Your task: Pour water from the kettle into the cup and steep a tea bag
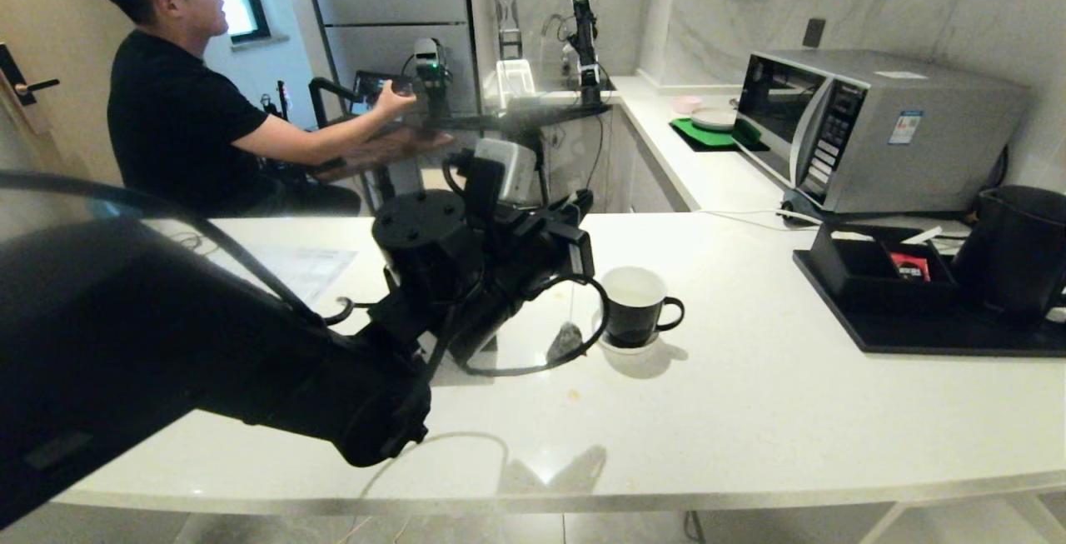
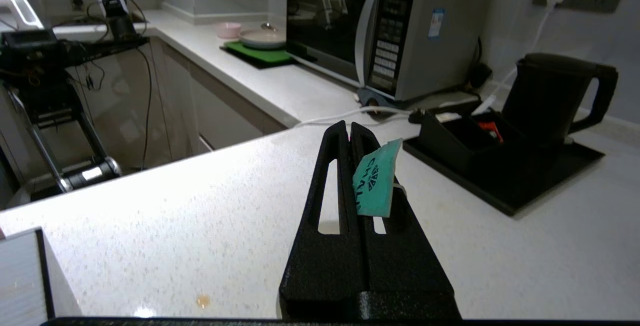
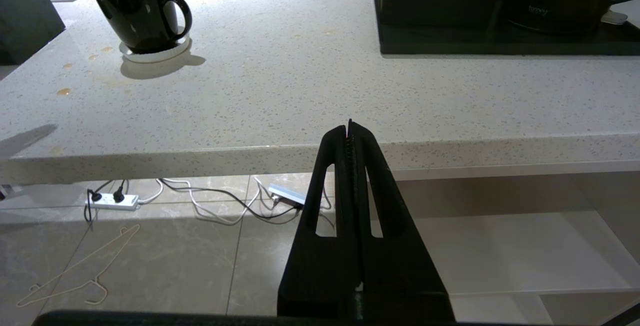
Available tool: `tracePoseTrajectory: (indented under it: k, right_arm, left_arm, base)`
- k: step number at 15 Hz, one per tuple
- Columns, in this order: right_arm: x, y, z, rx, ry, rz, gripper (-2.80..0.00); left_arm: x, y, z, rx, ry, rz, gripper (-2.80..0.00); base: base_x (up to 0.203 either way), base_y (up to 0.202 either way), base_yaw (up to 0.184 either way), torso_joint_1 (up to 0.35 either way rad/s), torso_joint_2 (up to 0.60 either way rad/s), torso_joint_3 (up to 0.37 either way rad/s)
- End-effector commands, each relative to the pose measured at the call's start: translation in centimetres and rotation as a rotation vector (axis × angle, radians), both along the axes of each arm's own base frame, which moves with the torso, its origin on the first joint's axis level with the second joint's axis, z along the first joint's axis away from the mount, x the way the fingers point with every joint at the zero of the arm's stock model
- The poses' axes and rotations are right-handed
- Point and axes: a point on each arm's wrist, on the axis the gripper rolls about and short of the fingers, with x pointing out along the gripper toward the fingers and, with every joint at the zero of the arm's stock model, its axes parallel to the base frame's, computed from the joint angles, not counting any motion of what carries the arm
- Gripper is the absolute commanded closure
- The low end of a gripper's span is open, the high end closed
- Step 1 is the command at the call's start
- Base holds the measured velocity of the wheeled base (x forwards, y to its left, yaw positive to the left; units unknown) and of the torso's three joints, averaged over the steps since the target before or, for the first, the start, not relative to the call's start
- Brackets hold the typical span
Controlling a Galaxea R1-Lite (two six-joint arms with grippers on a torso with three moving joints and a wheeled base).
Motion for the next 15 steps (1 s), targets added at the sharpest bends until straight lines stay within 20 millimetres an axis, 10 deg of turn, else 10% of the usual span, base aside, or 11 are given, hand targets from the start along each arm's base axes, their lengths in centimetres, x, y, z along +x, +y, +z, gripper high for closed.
tracePoseTrajectory:
  k: [1,15]
  right_arm:
    - [0.0,0.0,0.0,0.000,0.001,0.000,0.00]
    - [0.0,0.0,0.0,0.000,0.001,0.000,0.00]
  left_arm:
    - [1.0,-0.3,0.3,-0.016,-0.023,0.012,0.00]
    - [6.0,-4.4,0.9,-0.005,-0.070,-0.001,0.00]
  base:
    - [0.000,0.000,0.000,0.000,0.00,0.000]
    - [0.000,0.000,0.000,0.000,0.00,0.000]
